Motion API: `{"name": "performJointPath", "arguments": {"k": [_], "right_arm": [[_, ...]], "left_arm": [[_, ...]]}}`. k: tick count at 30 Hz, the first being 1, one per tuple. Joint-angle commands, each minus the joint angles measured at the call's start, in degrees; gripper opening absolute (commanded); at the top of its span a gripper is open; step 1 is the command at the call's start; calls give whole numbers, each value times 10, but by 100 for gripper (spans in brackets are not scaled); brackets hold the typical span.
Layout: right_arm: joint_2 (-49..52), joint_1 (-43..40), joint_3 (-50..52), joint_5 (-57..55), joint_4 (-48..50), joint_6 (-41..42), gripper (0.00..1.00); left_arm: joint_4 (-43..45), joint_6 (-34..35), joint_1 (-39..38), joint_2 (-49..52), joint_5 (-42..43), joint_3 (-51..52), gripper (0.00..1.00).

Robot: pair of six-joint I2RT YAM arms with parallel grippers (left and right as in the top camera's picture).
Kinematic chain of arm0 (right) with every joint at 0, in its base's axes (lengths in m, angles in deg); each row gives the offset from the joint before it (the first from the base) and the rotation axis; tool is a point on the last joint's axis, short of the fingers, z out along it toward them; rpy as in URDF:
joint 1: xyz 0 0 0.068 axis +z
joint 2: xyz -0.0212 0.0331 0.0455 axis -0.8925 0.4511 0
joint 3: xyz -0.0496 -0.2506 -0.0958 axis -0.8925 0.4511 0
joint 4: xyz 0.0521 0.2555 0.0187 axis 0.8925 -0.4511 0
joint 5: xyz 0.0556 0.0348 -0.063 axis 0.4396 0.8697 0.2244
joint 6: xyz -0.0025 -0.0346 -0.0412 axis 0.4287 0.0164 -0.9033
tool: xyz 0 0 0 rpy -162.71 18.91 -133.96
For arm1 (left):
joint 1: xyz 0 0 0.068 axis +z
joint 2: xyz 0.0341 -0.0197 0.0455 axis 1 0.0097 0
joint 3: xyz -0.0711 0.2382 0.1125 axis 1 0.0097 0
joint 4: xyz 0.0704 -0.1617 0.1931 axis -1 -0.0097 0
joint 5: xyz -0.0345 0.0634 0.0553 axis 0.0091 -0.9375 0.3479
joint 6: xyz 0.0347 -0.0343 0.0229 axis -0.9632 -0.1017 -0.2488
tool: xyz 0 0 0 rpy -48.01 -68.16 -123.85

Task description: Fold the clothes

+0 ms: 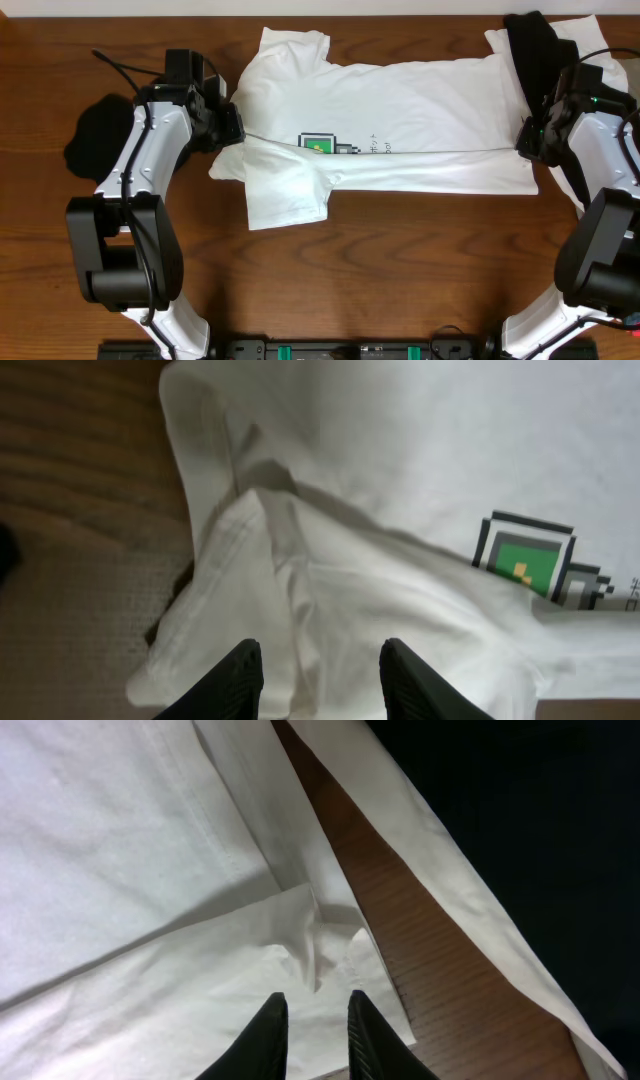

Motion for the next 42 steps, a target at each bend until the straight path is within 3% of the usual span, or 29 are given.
{"name": "performJointPath", "arguments": {"k": [1, 9, 12, 20, 25, 29, 42], "right_arm": [[5, -2, 0, -7, 1, 3, 17], [5, -1, 9, 24, -29, -11, 18], [9, -1, 21, 38, -27, -27, 11], [43, -1, 29, 74, -1, -58, 11], [70, -2, 29, 60, 63, -55, 13], [72, -5, 29, -11, 102, 5, 12], [71, -10, 27, -31, 107, 13, 15]], "left_arm": [[-14, 1, 2, 8, -5, 2, 41], [-73, 1, 2, 8, -5, 2, 41], [-91, 1, 2, 8, -5, 2, 40], [-111, 1, 2, 8, -5, 2, 36], [-111, 1, 2, 8, -5, 2, 36], [-112, 1, 2, 8, -5, 2, 36], [-129, 1, 2, 8, -5, 2, 36]]}}
